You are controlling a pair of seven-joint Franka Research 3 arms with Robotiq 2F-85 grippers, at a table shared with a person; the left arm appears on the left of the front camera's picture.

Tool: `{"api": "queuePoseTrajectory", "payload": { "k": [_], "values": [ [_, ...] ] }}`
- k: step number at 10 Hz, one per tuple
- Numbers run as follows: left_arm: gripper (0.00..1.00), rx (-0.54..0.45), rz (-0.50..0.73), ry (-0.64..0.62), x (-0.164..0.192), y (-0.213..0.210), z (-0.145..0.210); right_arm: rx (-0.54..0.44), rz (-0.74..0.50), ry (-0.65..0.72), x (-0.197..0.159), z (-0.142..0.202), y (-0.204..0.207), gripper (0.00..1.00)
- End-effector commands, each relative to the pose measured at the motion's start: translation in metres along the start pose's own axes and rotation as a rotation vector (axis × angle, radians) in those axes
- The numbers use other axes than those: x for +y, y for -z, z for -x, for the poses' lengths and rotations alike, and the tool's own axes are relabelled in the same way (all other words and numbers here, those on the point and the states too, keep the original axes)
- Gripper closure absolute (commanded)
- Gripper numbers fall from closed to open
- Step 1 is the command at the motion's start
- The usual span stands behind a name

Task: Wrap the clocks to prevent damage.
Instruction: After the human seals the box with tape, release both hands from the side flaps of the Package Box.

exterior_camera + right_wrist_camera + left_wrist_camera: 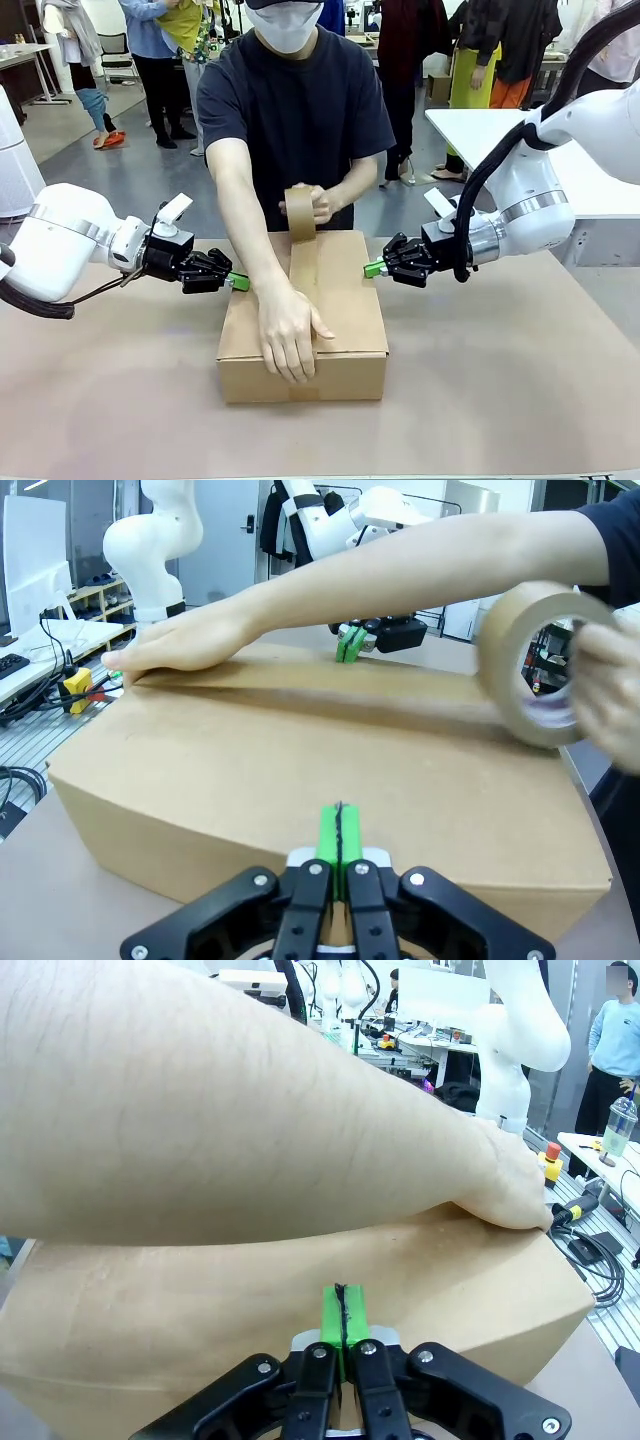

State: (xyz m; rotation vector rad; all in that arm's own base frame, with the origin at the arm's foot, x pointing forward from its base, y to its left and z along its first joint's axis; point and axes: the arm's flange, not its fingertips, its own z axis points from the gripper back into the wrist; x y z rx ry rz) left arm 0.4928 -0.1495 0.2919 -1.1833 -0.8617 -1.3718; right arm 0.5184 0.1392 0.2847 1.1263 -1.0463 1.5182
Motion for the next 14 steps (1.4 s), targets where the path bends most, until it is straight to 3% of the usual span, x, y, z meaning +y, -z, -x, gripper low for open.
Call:
{"api": "queuePoseTrajectory", "payload": {
  "k": [1,14],
  "values": [
    [0.99,0.003,-0.009,-0.013,0.0021,0.0018,0.0025,0.008,0.008,0.004,0.0007,0.003,-0.0005,0.99],
    [0.99,0.003,-0.009,-0.013,0.0021,0.0018,0.0025,0.008,0.008,0.004,0.0007,0.003,-0.0005,0.99]
  ]
}}
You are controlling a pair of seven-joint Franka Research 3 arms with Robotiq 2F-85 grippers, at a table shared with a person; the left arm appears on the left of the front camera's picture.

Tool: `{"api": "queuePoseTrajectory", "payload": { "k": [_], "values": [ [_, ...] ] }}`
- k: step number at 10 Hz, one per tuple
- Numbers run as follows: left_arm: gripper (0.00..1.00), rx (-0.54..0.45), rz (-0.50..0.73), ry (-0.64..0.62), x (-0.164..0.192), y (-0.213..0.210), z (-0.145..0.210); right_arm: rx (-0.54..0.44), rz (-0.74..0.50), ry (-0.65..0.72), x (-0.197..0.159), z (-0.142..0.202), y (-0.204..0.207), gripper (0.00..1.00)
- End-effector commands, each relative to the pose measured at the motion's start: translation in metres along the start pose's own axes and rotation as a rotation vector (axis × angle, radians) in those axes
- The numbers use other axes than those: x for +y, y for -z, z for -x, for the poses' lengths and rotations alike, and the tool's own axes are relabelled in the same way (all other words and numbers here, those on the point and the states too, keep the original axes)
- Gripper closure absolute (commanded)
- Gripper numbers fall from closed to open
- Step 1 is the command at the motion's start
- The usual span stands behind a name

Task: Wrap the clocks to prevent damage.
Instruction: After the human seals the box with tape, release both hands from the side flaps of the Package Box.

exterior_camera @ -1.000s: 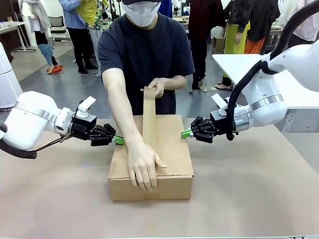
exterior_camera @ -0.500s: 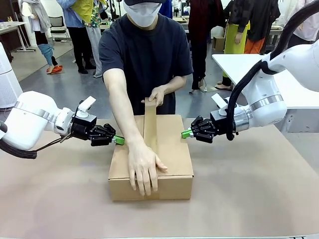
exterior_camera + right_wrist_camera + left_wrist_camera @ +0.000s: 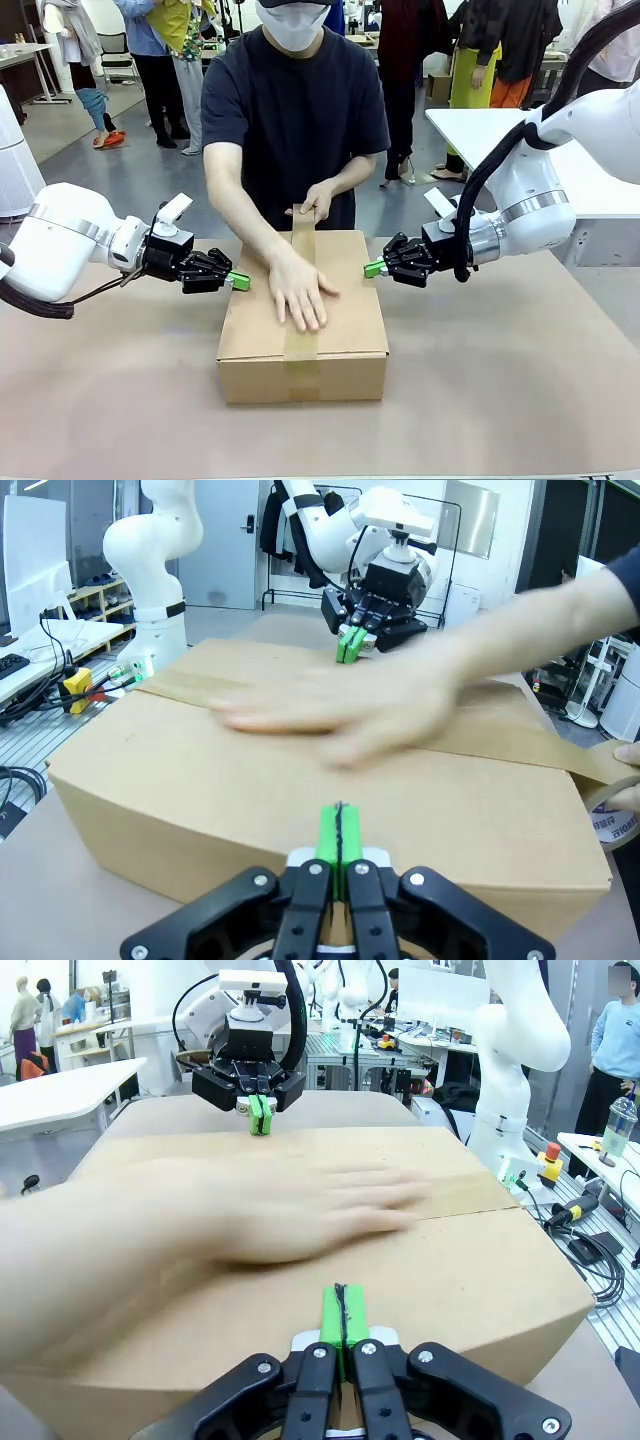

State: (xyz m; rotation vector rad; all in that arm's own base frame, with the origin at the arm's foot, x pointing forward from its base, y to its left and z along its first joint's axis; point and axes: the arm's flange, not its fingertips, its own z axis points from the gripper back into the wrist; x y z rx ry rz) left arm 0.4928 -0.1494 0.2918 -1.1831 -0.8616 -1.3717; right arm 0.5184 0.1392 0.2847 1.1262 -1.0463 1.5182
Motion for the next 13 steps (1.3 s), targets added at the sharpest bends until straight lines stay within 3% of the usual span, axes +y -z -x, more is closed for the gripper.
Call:
{"api": "queuePoseTrajectory", "payload": {
  "k": [1,13],
  "values": [
    [0.99,0.003,-0.009,-0.013,0.002,0.0018,0.0024,0.008,0.008,0.004,0.0007,0.003,-0.0005,0.99],
    [0.99,0.003,-0.009,-0.013,0.002,0.0018,0.0024,0.008,0.008,0.004,0.0007,0.003,-0.0005,0.99]
  ]
}}
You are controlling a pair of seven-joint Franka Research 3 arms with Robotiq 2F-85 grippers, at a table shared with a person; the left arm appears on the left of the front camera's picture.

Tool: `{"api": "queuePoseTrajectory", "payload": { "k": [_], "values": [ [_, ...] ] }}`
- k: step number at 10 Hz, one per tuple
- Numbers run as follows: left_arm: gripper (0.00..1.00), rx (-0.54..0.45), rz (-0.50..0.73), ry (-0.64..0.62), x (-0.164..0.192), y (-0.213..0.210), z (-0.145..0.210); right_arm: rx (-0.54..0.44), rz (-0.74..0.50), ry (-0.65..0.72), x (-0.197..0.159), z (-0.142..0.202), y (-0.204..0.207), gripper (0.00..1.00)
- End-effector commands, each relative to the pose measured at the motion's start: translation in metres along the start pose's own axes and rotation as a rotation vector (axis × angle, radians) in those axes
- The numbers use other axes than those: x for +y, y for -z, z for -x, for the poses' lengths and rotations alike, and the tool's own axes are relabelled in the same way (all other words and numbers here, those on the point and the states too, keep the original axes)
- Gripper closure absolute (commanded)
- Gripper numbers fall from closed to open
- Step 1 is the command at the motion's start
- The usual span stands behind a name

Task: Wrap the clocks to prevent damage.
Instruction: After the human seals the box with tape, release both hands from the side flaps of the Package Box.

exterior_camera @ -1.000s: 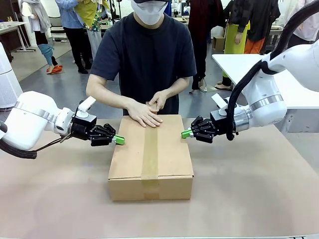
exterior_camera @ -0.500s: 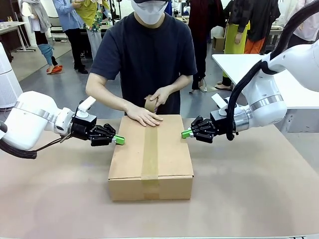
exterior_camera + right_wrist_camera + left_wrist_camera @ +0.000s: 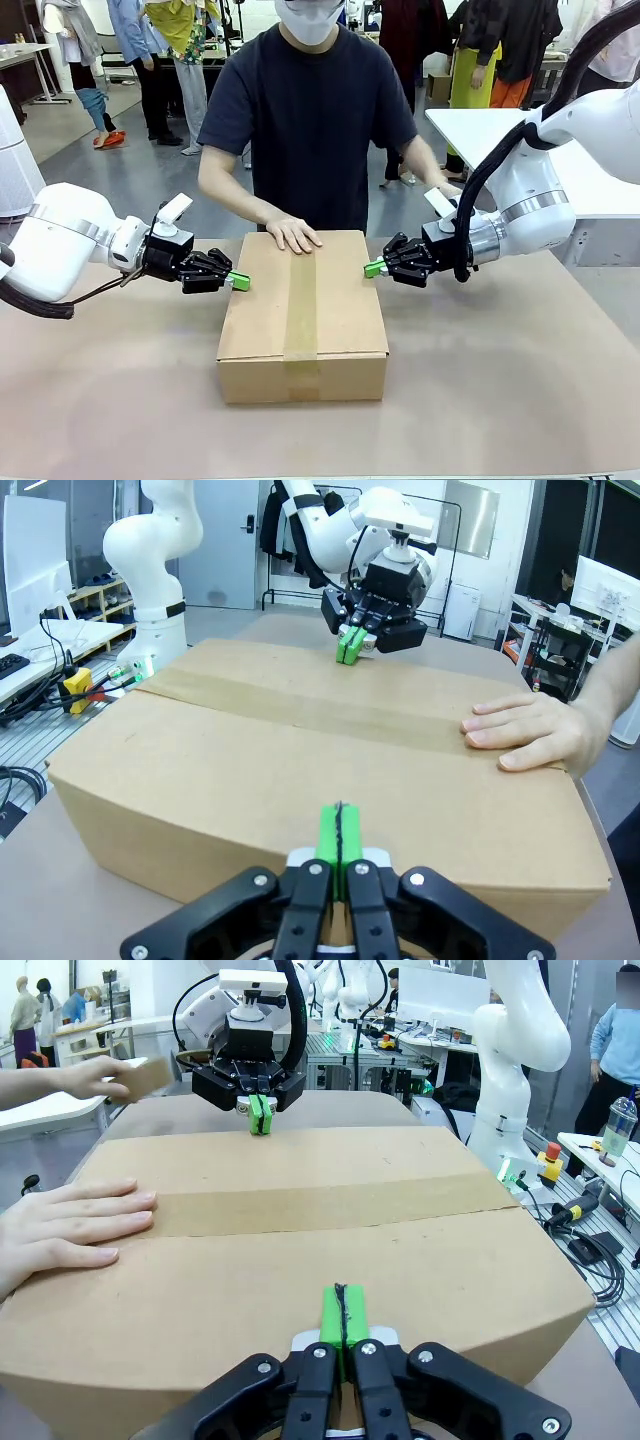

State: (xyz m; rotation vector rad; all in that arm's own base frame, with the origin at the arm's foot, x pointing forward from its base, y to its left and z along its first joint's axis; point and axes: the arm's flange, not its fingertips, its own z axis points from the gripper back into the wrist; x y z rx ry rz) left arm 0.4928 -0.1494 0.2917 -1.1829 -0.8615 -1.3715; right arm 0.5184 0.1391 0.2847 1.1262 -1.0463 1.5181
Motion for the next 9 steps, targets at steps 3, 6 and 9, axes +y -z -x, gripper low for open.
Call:
{"api": "queuePoseTrajectory", "payload": {
  "k": [3,6,9],
  "values": [
    [0.99,0.003,-0.009,-0.013,0.002,0.0018,0.0023,0.008,0.008,0.004,0.0007,0.003,-0.0004,0.99],
    [0.99,0.003,-0.009,-0.013,0.002,0.0018,0.0023,0.008,0.008,0.004,0.0007,0.003,-0.0004,0.99],
    [0.99,0.003,-0.009,-0.013,0.002,0.0018,0.0023,0.008,0.008,0.004,0.0007,0.003,-0.0004,0.99]
  ]
}}
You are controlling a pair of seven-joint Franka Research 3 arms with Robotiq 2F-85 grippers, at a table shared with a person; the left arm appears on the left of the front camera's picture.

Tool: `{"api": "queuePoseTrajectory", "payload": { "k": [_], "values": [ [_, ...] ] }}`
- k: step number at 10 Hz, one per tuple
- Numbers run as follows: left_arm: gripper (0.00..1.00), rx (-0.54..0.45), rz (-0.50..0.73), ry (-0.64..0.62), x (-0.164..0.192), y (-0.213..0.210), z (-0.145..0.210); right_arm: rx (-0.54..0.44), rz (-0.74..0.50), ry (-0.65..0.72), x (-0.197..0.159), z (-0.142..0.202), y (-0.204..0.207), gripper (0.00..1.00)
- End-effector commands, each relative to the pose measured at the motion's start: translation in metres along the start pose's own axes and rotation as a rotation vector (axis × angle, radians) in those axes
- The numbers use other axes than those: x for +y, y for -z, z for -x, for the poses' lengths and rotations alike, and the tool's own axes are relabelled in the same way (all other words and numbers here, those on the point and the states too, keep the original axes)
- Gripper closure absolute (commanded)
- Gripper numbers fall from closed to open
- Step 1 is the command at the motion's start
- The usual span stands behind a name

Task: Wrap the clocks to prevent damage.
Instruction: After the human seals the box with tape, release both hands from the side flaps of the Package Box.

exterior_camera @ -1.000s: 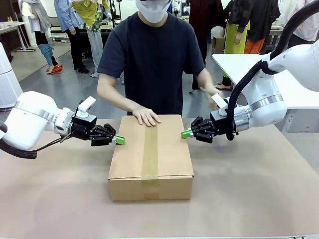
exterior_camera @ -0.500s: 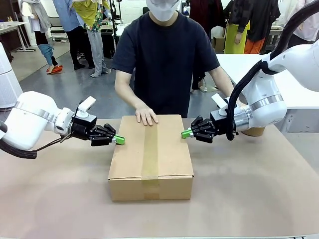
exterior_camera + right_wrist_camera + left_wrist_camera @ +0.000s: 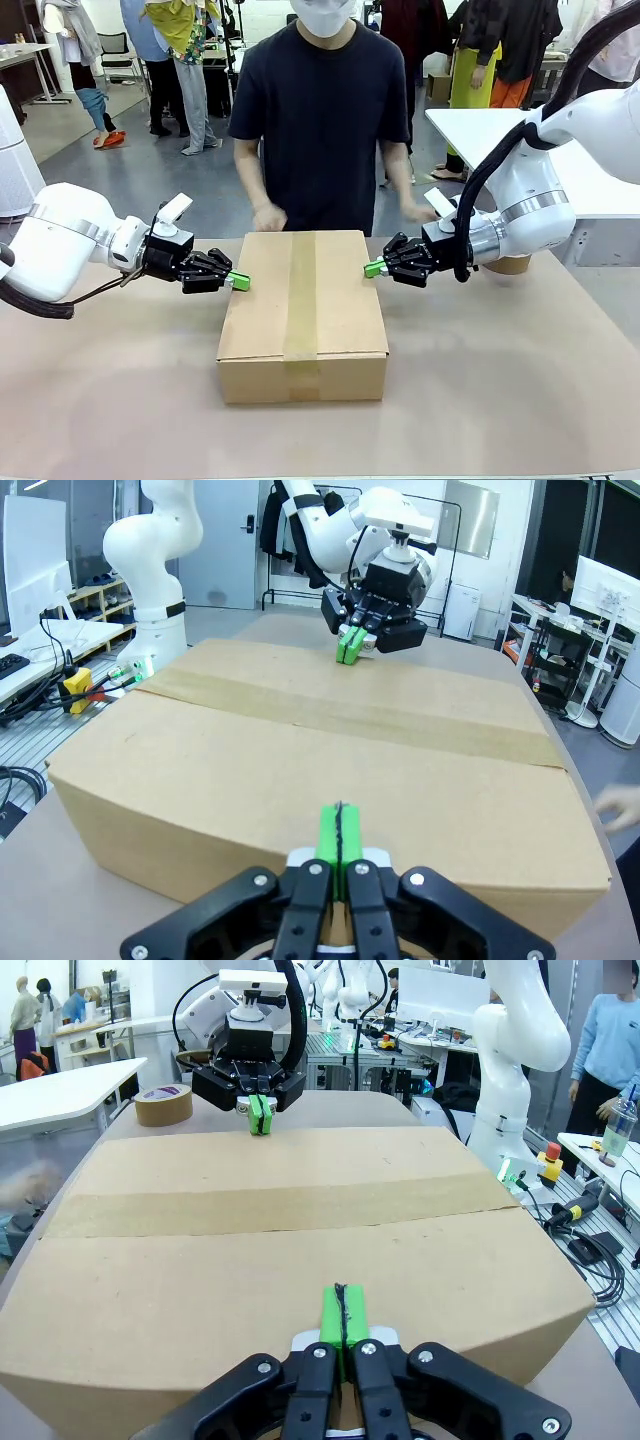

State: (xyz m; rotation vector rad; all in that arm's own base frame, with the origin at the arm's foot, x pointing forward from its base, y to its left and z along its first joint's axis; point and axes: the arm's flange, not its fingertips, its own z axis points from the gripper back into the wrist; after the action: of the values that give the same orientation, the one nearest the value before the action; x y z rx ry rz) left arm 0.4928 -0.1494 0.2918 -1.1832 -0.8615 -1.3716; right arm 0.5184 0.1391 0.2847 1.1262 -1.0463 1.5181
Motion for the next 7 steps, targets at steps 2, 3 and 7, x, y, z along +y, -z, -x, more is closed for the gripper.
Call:
{"api": "queuePoseTrajectory", "payload": {
  "k": [2,3,7],
  "values": [
    [0.99,0.0,0.0,0.0,0.0,0.0,0.0,0.0,0.0,0.0,0.0,0.0,0.0,0.99],
    [0.99,0.139,-0.038,-0.005,-0.005,-0.015,-0.02,0.051,-0.033,-0.047,0.007,-0.022,-0.005,0.99],
    [0.99,0.484,-0.105,-0.022,-0.053,-0.071,-0.114,0.34,-0.003,-0.044,0.034,-0.129,-0.051,0.99]
  ]
}}
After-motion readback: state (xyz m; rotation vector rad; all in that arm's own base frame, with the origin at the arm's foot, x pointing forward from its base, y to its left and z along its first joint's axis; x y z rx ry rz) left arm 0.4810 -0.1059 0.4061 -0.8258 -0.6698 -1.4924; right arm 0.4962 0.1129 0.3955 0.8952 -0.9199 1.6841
